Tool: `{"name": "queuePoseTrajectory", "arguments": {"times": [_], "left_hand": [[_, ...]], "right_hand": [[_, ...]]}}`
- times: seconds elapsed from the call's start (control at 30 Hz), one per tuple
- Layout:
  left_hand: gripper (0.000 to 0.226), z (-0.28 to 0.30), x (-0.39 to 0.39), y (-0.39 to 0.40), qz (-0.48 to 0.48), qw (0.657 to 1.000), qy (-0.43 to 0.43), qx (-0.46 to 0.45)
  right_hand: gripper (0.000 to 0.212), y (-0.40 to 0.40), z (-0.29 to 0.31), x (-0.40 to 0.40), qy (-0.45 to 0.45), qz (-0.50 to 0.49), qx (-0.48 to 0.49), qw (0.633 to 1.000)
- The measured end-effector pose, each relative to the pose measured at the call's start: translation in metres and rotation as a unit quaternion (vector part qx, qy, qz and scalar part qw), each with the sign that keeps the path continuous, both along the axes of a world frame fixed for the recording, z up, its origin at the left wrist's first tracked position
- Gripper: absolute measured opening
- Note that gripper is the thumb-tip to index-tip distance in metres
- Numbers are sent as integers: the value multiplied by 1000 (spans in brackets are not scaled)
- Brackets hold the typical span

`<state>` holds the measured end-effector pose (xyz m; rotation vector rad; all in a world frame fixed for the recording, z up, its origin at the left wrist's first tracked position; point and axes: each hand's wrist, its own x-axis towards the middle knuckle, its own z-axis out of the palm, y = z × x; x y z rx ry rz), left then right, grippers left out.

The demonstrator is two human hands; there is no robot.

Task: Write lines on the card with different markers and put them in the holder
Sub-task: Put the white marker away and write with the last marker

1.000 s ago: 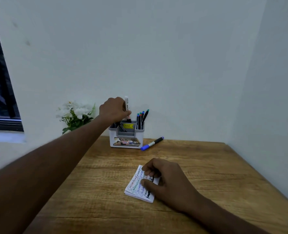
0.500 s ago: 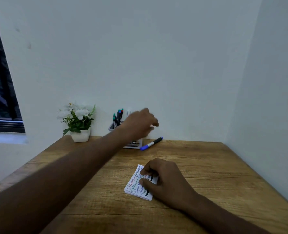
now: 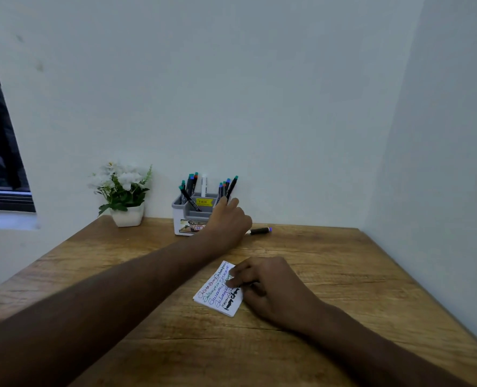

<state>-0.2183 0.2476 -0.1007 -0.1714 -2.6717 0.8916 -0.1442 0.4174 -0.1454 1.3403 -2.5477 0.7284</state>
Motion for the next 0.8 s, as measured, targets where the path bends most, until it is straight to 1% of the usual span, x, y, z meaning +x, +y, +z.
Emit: {"name": "queuePoseTrajectory", "arguments": {"times": [0.07,0.13,0.17,0.2,0.23,0.27,0.3,0.33,0.4,0.43,0.47,0.5,0.53,0.6,0.63,0.7,0.73,0.8], "left_hand": [[12,7,9,-3,-2,1000,7,12],[20,12,24,-10,-15,999,12,48],[23,14,33,-15,-28,996,10,87],[23,15,44,-21,-42,988,-2,148],[19,16,57,-27,-61,972,-18,228],[15,14,71,-33,-82,944,-34,319],[16,12,85,-38,-98,908,-45,405],[21,10,98,-41,-109,861,-49,494],[26,1,118,-46,-115,738,-57,662],[26,-4,123,-49,-119,689,-57,713],[27,-10,126,-53,-134,662,-56,735],[27,-15,127,-55,-158,657,-57,735],[27,-20,127,-59,-187,676,-57,710],[24,-26,127,-62,-235,728,-59,641],[23,-27,129,-62,-250,743,-61,618],[23,-31,132,-61,-270,767,-54,579],[24,-33,133,-59,-275,782,-52,557],[27,-36,136,-57,-270,797,-62,537]], "right_hand": [[34,0,-2,0,-8,6,-21,1000],[32,1,-5,0,-22,-2,-46,999],[30,0,-5,0,-25,-11,-53,998],[29,-1,-5,0,-28,-17,-57,998],[27,-2,-6,1,-29,-20,-59,998],[27,-4,-5,2,-30,-22,-59,998],[29,-6,-4,2,-32,-26,-60,997],[32,-7,-2,2,-39,-33,-64,997],[32,-8,1,3,-75,-49,-89,992],[29,-9,1,3,-94,-57,-109,988],[24,-9,1,3,-111,-63,-130,983],[20,-9,0,3,-129,-68,-149,978],[18,-9,0,4,-145,-72,-169,972],[15,-11,0,4,-168,-81,-210,960],[18,-11,1,5,-177,-85,-231,953],[29,-12,4,8,-194,-79,-256,944],[34,-13,5,11,-198,-70,-256,943],[37,-16,6,18,-207,-44,-248,945]]}}
